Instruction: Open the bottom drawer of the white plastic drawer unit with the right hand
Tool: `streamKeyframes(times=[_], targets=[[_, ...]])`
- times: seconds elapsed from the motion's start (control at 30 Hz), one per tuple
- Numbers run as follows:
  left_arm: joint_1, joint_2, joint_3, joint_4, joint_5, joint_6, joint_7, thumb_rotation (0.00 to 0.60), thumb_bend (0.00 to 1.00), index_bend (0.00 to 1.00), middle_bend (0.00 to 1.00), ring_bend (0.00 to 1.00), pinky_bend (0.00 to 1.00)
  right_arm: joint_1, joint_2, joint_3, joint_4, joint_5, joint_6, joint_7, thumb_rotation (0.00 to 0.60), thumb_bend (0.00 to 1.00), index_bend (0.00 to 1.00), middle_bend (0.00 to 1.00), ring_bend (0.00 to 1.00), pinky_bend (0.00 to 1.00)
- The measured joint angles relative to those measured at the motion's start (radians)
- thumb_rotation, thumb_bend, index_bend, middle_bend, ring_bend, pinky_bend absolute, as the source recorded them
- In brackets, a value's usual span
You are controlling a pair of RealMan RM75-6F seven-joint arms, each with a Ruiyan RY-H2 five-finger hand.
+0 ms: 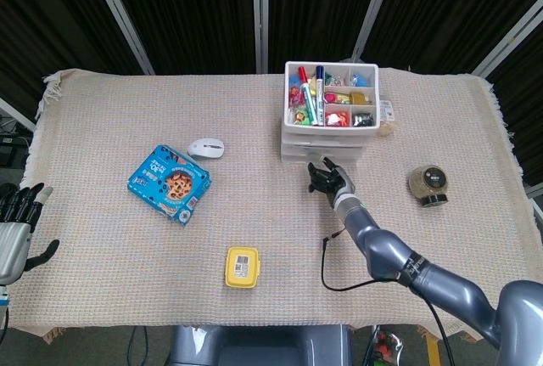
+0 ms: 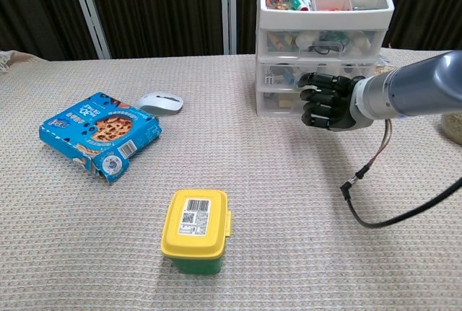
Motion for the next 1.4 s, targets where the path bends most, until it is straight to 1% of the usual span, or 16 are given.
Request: streamKeyframes(times=[0.23, 0.57, 0.77, 0.87, 1.0, 1.2, 1.33, 1.4], targets=[[0.001, -0.002, 0.0, -0.001, -0.001, 0.002, 0.008, 0.6, 0.32, 0.0, 0.0, 0.0, 0.0, -0.044, 0.023, -0.001, -0.071, -0.039, 0.016, 0.01, 0.6, 0.45, 0.33, 0.85, 0.88, 0.75], [0.002, -0.004, -0.002, -0.005, -0.004, 0.004, 0.018, 0.6, 0.32, 0.0, 0.0, 0.0, 0.0, -0.117, 0.052, -0.021, -0.168, -0.09, 0.024, 0.036, 0.6, 0.45, 0.34, 0.85, 0.88, 0.75], [0.003, -0.006, -0.002, -0.005, -0.005, 0.007, 0.024, 0.6, 0.32, 0.0, 0.0, 0.0, 0.0, -0.163, 0.07, -0.033, -0.242, -0.145, 0.029, 0.048, 0.6, 0.45, 0.34, 0.85, 0.88, 0.75], [0.003, -0.007, -0.003, -0.006, -0.006, 0.008, 0.027, 0.6, 0.32, 0.0, 0.0, 0.0, 0.0, -0.191, 0.08, -0.038, -0.295, -0.19, 0.043, 0.054, 0.6, 0.45, 0.35, 0.85, 0.88, 0.75], [0.004, -0.008, -0.003, -0.006, -0.006, 0.009, 0.029, 0.6, 0.32, 0.0, 0.0, 0.0, 0.0, -0.227, 0.083, -0.047, -0.352, -0.251, 0.087, 0.063, 0.6, 0.45, 0.36, 0.85, 0.88, 0.75], [0.004, -0.009, -0.003, -0.007, -0.006, 0.01, 0.031, 0.6, 0.32, 0.0, 0.0, 0.0, 0.0, -0.276, 0.08, -0.064, -0.408, -0.335, 0.145, 0.077, 0.6, 0.45, 0.37, 0.85, 0.88, 0.75], [0.004, -0.009, -0.003, -0.007, -0.007, 0.009, 0.031, 0.6, 0.32, 0.0, 0.0, 0.0, 0.0, -0.3, 0.081, -0.077, -0.441, -0.412, 0.198, 0.067, 0.6, 0.45, 0.32, 0.84, 0.87, 0.74], [0.004, -0.008, -0.003, -0.007, -0.006, 0.009, 0.029, 0.6, 0.32, 0.0, 0.0, 0.0, 0.0, -0.314, 0.083, -0.088, -0.462, -0.476, 0.242, 0.051, 0.6, 0.44, 0.3, 0.83, 0.86, 0.73]])
